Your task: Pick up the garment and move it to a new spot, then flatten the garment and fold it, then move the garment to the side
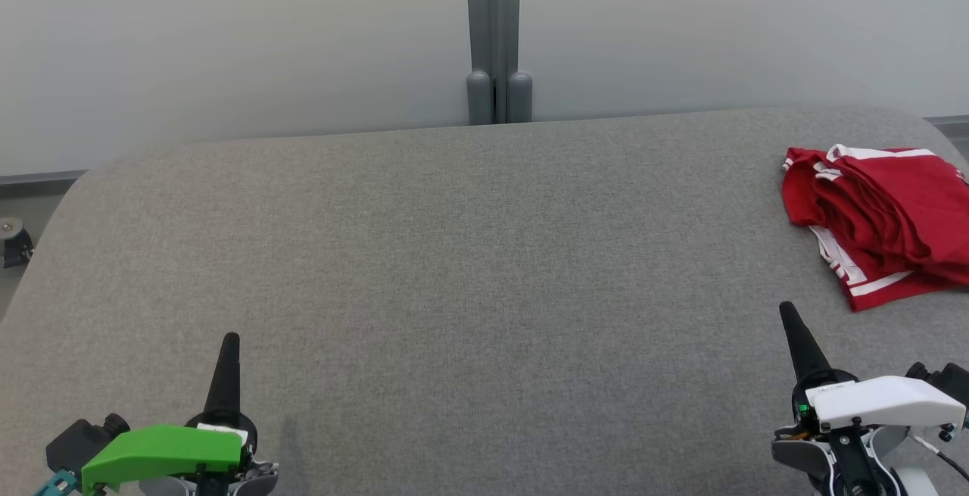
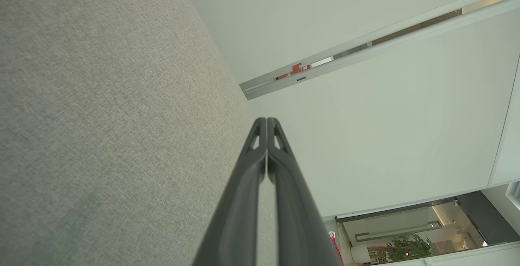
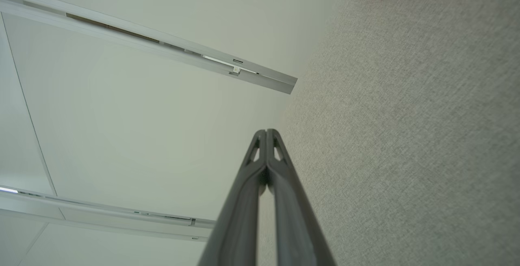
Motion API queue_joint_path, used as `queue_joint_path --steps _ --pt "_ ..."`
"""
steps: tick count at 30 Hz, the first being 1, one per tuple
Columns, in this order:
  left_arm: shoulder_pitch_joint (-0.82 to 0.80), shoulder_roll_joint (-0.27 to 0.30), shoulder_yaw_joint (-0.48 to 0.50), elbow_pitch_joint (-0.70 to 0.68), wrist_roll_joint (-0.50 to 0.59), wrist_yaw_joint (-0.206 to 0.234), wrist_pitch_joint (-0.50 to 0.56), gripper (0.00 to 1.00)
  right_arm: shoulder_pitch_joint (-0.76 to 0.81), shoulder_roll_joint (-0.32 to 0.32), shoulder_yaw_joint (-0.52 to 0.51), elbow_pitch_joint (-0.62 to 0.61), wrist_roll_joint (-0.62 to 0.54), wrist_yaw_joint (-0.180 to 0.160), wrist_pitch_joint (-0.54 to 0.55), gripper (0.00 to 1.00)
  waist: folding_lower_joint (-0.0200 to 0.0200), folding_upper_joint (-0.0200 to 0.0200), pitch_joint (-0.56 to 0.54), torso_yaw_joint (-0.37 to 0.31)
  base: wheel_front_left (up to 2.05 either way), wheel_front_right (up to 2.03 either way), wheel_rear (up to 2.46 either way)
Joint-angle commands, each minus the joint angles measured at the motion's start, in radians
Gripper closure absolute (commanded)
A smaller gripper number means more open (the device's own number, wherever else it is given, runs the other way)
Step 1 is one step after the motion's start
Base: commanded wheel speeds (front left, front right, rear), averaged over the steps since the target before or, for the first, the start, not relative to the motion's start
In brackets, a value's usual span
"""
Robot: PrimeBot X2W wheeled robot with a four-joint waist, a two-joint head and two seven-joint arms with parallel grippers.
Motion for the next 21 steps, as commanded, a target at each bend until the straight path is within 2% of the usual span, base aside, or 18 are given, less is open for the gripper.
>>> queue_joint_path --steps 1,21 --pt "-0.03 0.009 0.009 -0.003 -0.023 -0.009 0.008 1.0 -0.02 0.0 -0.006 -0.003 0.024 0.001 0.009 1.0 0.0 -0.0001 0.001 -0.001 0.0 0.0 0.0" --pt "-0.065 0.005 0.051 0.017 -0.191 -0.023 0.056 1.0 -0.054 0.006 -0.027 0.015 0.191 0.001 0.056 1.0 0.0 -0.0001 0.021 -0.008 0.0 0.0 0.0"
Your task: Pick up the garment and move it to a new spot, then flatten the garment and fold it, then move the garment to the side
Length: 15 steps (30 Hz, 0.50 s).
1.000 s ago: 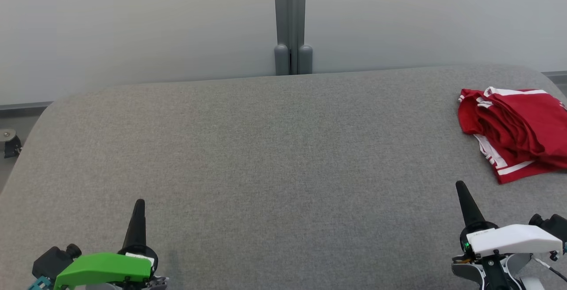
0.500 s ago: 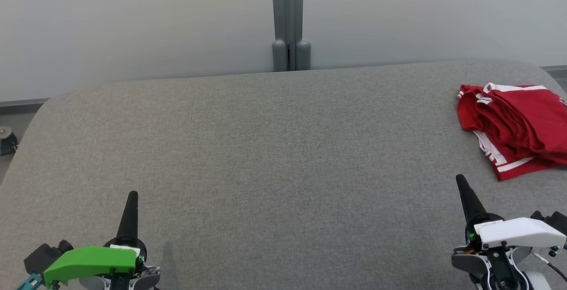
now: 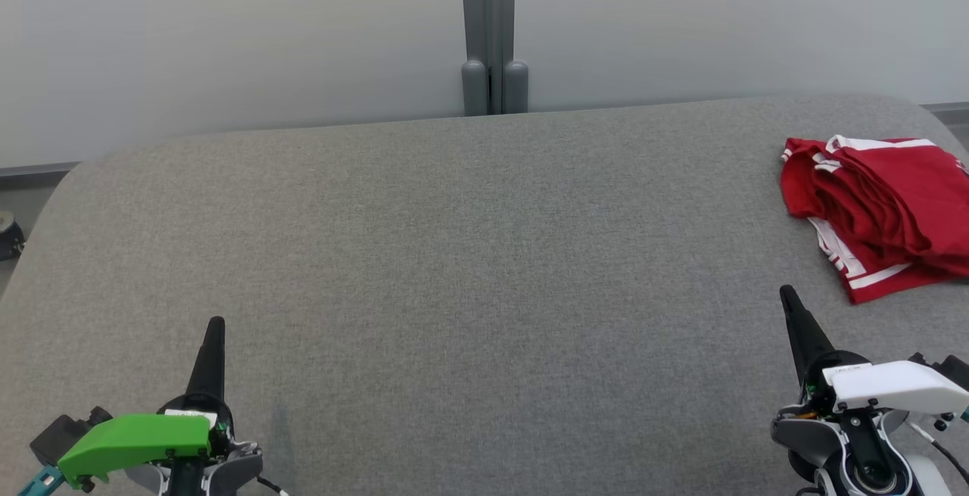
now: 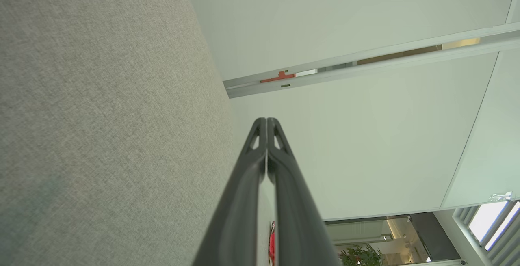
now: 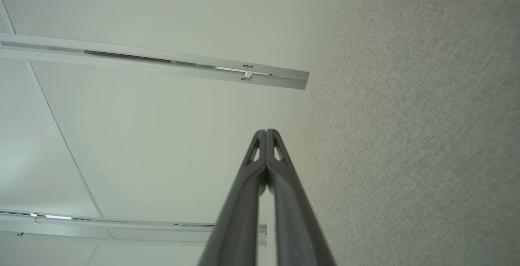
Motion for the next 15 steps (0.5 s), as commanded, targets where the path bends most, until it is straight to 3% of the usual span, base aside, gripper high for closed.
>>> queue_joint_path --steps 1,15 --pt "-0.026 0.005 0.008 -0.001 -0.023 -0.008 0.007 1.0 -0.016 0.001 -0.005 0.001 0.022 0.001 0.008 1.0 0.0 0.0 0.001 -0.001 0.0 0.0 0.0" --pt "-0.045 0.002 0.034 0.012 -0.12 -0.015 0.036 1.0 -0.038 0.004 -0.018 0.011 0.12 0.001 0.036 1.0 0.0 0.0 0.015 -0.006 0.0 0.0 0.0"
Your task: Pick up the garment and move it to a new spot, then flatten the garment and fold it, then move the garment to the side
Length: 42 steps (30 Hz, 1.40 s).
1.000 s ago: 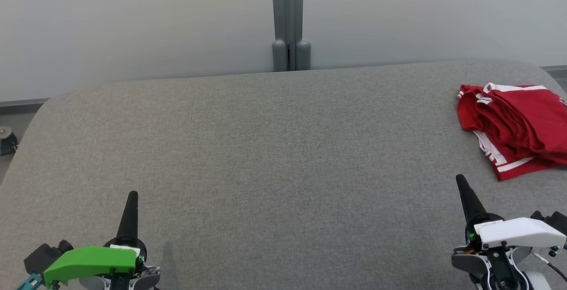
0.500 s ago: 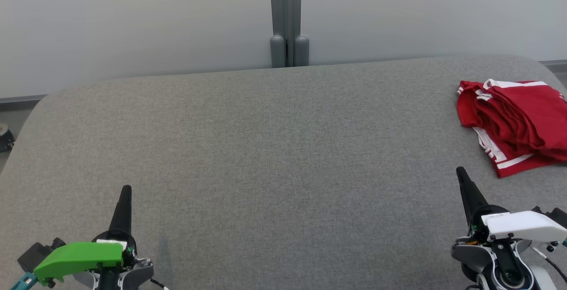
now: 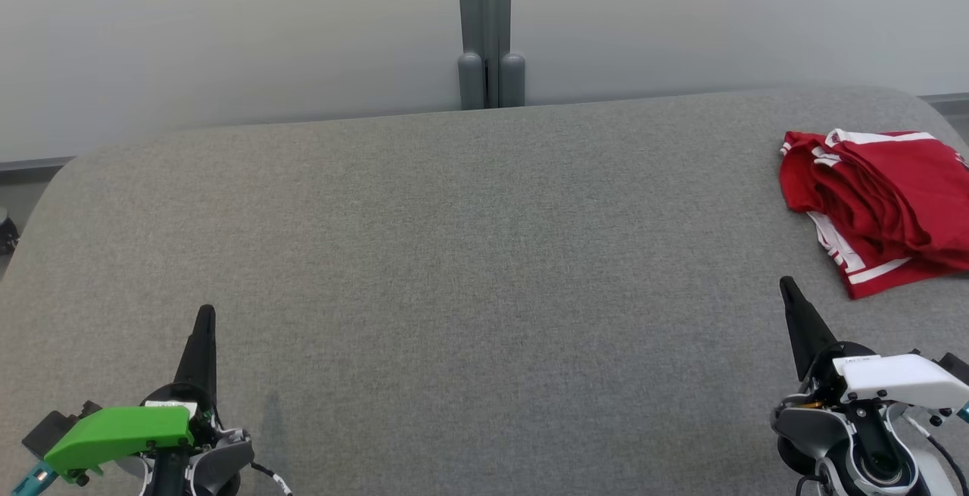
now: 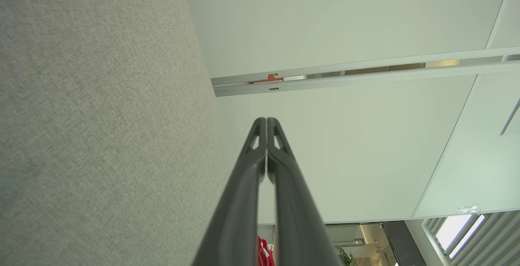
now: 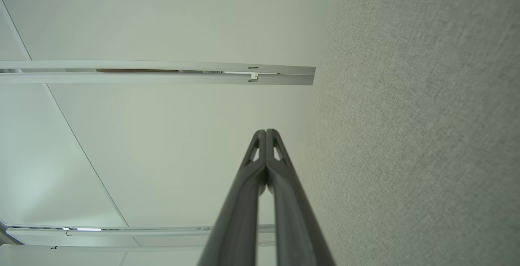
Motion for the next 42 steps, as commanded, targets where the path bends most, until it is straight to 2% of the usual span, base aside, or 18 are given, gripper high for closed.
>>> queue_joint_path --steps 1,9,42 --pt "-0.021 0.003 0.007 0.003 -0.022 -0.006 0.007 1.0 -0.018 0.0 -0.004 0.002 0.021 0.001 0.009 1.0 0.0 0.0 0.001 -0.001 0.0 0.0 0.0" --pt "-0.033 0.001 0.021 0.009 -0.07 -0.011 0.021 1.0 -0.027 0.002 -0.011 0.008 0.071 0.001 0.021 1.0 0.0 0.0 0.009 -0.003 0.0 0.0 0.0" --pt "-0.031 -0.009 0.031 0.009 -0.051 -0.011 0.03 1.0 -0.024 0.005 -0.015 0.007 0.06 0.001 0.025 1.0 0.0 0.0 0.009 -0.003 0.0 0.0 0.0"
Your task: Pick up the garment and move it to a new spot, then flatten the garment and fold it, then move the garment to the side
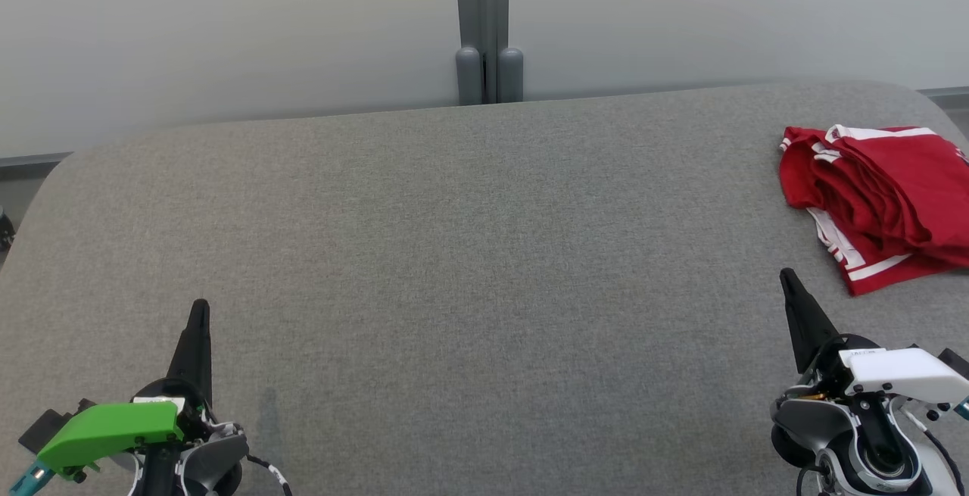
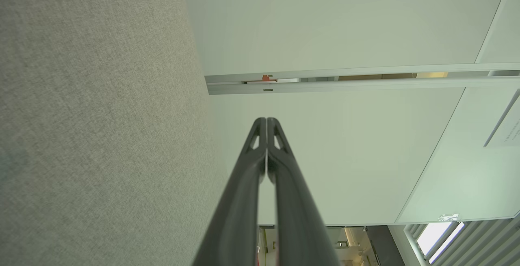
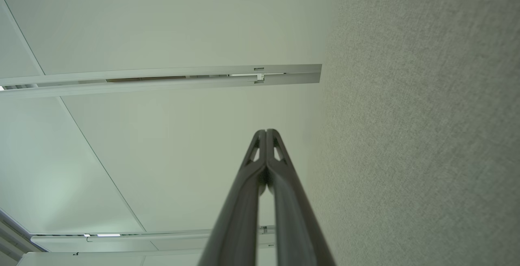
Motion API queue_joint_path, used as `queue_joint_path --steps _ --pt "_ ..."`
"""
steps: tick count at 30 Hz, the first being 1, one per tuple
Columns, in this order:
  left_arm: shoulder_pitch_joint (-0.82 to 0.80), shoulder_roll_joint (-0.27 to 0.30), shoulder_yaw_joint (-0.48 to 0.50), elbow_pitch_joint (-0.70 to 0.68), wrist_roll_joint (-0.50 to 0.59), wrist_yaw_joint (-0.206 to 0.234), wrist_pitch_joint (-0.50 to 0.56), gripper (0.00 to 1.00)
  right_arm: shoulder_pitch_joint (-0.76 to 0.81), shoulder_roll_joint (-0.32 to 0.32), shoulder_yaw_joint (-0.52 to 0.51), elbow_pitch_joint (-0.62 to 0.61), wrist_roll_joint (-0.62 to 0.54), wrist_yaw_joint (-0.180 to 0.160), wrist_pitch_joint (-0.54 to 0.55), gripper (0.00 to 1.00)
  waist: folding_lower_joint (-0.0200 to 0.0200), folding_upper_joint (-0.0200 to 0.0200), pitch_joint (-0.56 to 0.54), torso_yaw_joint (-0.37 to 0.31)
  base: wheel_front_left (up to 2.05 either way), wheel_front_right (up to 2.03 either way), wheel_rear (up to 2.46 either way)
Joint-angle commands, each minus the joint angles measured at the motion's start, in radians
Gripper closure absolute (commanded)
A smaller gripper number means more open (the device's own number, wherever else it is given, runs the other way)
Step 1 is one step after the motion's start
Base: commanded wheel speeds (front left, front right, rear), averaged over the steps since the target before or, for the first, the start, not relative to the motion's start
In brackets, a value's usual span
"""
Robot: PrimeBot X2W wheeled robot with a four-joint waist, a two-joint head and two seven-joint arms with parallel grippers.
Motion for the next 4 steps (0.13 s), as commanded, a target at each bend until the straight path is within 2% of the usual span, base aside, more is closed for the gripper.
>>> queue_joint_path --steps 1,4 --pt "-0.016 -0.002 0.002 0.001 0.004 -0.007 0.001 1.0 -0.006 -0.001 -0.003 0.001 0.0 0.001 0.004 1.0 0.0 0.0 0.0 0.0 0.0 0.0 0.0" --pt "-0.017 -0.003 0.005 0.001 0.007 -0.007 0.003 1.0 -0.006 0.0 -0.003 0.002 -0.001 0.001 0.005 1.0 0.0 0.0 0.0 0.0 0.0 0.0 0.0"
